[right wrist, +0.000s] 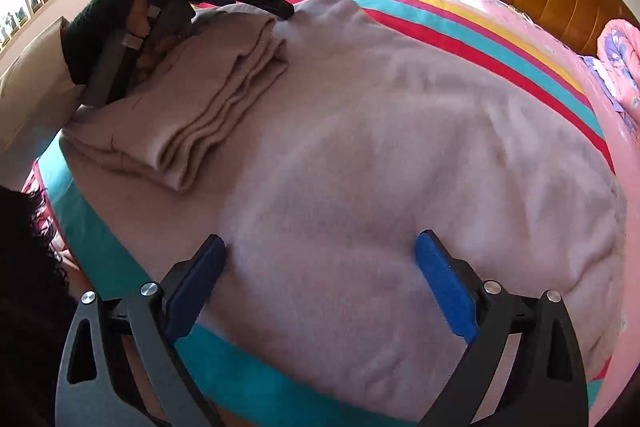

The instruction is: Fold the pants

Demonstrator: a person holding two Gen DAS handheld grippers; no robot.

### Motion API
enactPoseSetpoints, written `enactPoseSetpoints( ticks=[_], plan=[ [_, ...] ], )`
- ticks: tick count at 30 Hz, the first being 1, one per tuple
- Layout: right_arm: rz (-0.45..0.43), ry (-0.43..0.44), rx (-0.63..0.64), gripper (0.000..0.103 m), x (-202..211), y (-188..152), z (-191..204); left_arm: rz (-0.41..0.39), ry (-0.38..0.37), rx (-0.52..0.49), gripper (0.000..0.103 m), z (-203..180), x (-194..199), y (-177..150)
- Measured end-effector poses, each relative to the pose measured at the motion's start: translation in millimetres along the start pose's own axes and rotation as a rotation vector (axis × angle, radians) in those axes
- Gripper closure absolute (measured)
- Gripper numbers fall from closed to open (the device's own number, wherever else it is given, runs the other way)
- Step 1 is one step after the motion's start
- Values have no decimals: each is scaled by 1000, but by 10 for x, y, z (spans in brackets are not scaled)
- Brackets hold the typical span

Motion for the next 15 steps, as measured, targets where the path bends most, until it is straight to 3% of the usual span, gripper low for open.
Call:
enactPoseSetpoints(
  ticks=[4,6,8,12,15],
  plan=[
    [30,19,-55,11,112,-90,-54,-6,13,-7,1,-10,7,2],
    [1,-21,-49,11,143,-20,-21,-7,15,-8,1,-9,7,-1],
    [-51,-8,-69,11,157,101,46,-8,18,-10,1,-12,11,-2],
    [-70,-142,-112,11,-24,242,-55,-11,26,-15,1,-19,11,-1],
    [-68,-88,-130,10,-76,159,-109,-10,24,-13,1,-20,11,0]
  ],
)
Point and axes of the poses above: each gripper's, at about its wrist camera, not at the fingertips, and x roughly against the way its jaws point, z to its left, y to its top, the point moved 7 cm from there along -x, roughly the way its jaws point, and after that the axes turned 7 degrees about -x, right-handed, at the moved point
